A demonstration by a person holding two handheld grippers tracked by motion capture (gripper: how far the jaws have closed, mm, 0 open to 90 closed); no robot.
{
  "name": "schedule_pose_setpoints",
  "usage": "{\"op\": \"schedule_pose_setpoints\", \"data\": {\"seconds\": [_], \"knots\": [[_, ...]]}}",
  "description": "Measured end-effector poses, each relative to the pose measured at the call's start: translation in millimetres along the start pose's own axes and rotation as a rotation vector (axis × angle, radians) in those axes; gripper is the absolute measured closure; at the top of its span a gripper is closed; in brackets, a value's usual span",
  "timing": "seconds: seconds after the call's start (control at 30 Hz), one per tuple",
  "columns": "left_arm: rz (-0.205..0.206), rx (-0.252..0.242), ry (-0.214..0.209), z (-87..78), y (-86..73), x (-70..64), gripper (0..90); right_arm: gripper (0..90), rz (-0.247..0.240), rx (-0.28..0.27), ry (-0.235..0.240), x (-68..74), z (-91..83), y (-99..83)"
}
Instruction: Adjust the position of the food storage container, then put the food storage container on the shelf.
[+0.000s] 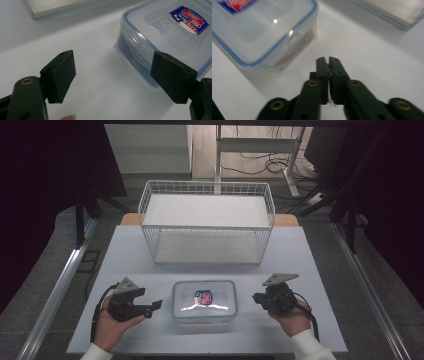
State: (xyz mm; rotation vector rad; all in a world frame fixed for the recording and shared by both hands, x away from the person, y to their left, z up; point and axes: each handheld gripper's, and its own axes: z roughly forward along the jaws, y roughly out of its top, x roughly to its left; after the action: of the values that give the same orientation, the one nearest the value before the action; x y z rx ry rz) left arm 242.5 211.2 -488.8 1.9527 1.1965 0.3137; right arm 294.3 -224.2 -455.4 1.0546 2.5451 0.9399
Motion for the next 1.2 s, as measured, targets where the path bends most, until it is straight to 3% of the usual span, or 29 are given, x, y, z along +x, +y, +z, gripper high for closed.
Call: {"op": "schedule_pose_setpoints", "data": {"seconds": [0.07, 0.1, 0.13, 0.2, 0.27, 0.37, 0.47, 0.6, 0.77, 0.87, 0.97, 1.1, 1.2], "knots": [[0.001, -0.001, -0.001, 0.0, 0.2, -0.4, 20.0, 57.1, 0.014, -0.068, -0.001, -1.7, -1.4, -0.8], [0.001, -0.001, -0.001, 0.0, 0.2, -0.5, 19.9, 41.7, 0.033, -0.103, 0.008, -1.9, -1.4, -0.6], [0.002, 0.000, -0.001, 0.1, 0.3, -0.6, 20.0, 33.7, 0.056, -0.132, 0.031, -1.8, -1.1, -0.3], [0.007, 0.003, -0.001, 0.2, 0.4, -1.1, 19.8, 26.9, 0.078, -0.158, 0.065, -0.3, -0.5, 0.3], [0.010, -0.001, -0.006, -0.4, 0.8, -1.8, 19.7, 21.2, 0.067, -0.159, 0.060, 2.8, 1.1, 0.3], [-0.011, -0.017, -0.028, -1.9, 1.2, -1.6, 19.5, 19.5, 0.041, -0.148, 0.054, 7.7, 4.2, -0.8], [-0.019, -0.021, -0.032, -2.9, 1.1, -1.4, 19.5, 19.8, 0.033, -0.145, 0.096, 9.8, 6.3, -0.9], [-0.027, -0.025, -0.043, -4.3, -0.3, -3.3, 19.4, 19.5, 0.052, -0.156, 0.112, 9.9, 7.4, -0.3], [-0.032, -0.071, -0.051, -9.5, 1.1, -7.3, 19.6, 19.0, 0.067, -0.172, 0.127, 8.1, 11.2, 2.7], [-0.045, -0.057, -0.082, -7.0, 1.8, -7.4, 18.8, 19.4, 0.071, -0.178, 0.122, 8.8, 12.8, 3.5], [-0.063, -0.036, -0.108, -2.7, 1.4, -7.6, 17.9, 19.4, 0.087, -0.179, 0.148, 10.3, 12.0, 3.1], [-0.145, -0.059, -0.183, -0.7, 2.2, -4.3, 14.9, 19.4, 0.092, -0.180, 0.153, 11.2, 10.3, 2.9], [-0.180, -0.046, -0.220, 3.3, 1.9, -0.8, 12.7, 19.4, 0.096, -0.184, 0.155, 11.2, 11.5, 3.5]]}}
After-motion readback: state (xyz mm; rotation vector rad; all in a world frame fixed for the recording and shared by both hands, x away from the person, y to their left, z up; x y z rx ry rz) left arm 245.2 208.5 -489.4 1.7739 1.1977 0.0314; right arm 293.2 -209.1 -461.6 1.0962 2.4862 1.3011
